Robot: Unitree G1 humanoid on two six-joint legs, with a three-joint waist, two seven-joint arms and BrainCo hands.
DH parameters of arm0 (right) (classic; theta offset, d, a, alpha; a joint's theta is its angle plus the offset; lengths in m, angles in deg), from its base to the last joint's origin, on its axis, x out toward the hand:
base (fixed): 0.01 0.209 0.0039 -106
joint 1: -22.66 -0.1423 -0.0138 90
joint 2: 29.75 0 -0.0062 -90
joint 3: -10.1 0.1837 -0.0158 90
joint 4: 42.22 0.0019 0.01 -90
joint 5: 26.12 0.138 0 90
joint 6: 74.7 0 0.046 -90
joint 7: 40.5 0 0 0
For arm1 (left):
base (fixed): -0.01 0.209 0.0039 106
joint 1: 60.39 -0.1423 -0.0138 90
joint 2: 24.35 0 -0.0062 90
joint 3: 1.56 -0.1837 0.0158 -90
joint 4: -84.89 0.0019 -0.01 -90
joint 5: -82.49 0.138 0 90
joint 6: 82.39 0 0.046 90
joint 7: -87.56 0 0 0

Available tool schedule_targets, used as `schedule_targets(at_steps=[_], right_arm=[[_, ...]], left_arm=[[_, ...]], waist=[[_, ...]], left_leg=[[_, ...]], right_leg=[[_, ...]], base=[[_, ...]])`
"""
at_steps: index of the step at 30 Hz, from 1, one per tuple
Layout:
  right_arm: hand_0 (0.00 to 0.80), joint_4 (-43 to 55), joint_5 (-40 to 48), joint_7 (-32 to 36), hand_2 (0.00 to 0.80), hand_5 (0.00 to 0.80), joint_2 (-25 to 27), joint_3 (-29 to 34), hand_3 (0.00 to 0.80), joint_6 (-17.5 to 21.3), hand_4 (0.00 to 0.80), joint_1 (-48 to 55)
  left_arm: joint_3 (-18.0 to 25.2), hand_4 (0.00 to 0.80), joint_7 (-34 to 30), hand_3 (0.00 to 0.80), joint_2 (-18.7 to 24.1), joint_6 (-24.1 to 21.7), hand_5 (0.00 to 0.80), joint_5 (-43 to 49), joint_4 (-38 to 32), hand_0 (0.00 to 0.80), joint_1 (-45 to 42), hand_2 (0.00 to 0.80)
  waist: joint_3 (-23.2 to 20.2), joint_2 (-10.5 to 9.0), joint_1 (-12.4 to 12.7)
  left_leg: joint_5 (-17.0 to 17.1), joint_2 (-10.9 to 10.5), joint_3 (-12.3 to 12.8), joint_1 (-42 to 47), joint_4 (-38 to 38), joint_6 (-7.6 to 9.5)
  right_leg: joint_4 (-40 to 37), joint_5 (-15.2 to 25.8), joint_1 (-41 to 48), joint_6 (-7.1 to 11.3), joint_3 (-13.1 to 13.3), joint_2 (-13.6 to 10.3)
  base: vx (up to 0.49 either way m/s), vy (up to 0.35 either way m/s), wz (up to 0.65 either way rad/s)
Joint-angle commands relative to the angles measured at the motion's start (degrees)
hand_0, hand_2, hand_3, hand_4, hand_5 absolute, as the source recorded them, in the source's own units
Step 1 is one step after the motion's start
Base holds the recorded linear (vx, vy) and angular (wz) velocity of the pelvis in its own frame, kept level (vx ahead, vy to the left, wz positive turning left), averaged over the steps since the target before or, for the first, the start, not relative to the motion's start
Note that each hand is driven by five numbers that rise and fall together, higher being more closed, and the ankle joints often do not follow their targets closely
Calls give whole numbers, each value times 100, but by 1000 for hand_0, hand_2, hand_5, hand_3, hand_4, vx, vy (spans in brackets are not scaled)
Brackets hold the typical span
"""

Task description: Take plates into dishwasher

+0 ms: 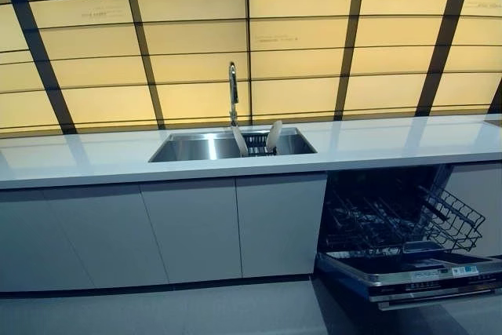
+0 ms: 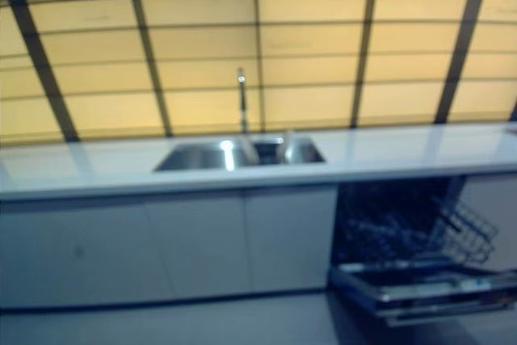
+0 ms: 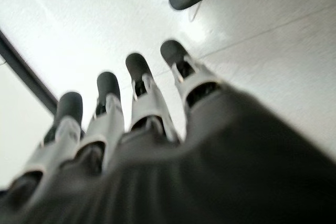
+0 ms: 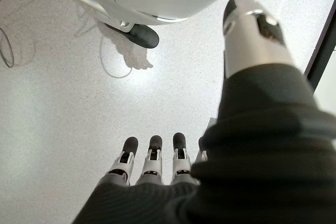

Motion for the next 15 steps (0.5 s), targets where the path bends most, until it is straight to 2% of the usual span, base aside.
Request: schedule_targets(at_steps=[1,4,7,8,9,12,15], right_arm=[[0,-209,106,99,0,0,-234,-93,0,196,0,-323],[0,-217,208,182,0,0,-239,-150,0,239,0,-329],[0,-205,223,192,0,0,-236,-164,0,242,0,-330],[0,-204,284,319,0,0,-226,-166,0,293,0,-331],[0,-204,284,319,0,0,-226,-166,0,293,0,-331],[0,-161,414,714,0,0,-214,-181,0,400,0,-308],[0,276,660,2108,0,0,-7,-409,0,471,0,-418]], left_arm=[[4,0,-180,0,-232,-385,0,-219,215,0,403,0],[5,0,72,0,-182,-853,0,-42,140,0,403,0],[-3,0,109,0,-167,-893,0,-38,91,0,420,0],[-24,0,228,0,-152,-1125,0,67,74,0,429,0],[-24,0,228,0,-152,-1125,0,67,74,0,429,0],[15,0,138,0,-107,-1281,0,28,-2,0,439,0],[12,0,73,0,23,-1381,0,33,-245,0,487,0]], waist=[[65,-278,100],[101,-299,134],[113,-306,145],[125,-314,152],[126,-314,152],[133,-330,162],[196,-382,241]], left_leg=[[-200,-461,-215,58,-14,450],[-195,-460,-233,51,-14,452],[-195,-460,-239,49,-14,452],[-191,-463,-249,49,-14,452],[-191,-463,-249,49,-14,452],[-186,-465,-253,48,-14,446],[-177,-463,-290,35,-14,453]], right_leg=[[8,339,-68,473,-22,-331],[8,330,-62,464,-48,-327],[8,327,-61,466,-57,-328],[8,333,-60,466,-62,-325],[8,333,-60,466,-62,-325],[8,335,-57,471,-67,-326],[8,336,-52,465,-100,-329]], base=[[0,0,0],[14,-22,1],[6,-3,1],[0,0,0],[34,-8,1],[24,-5,0],[39,-31,2]])
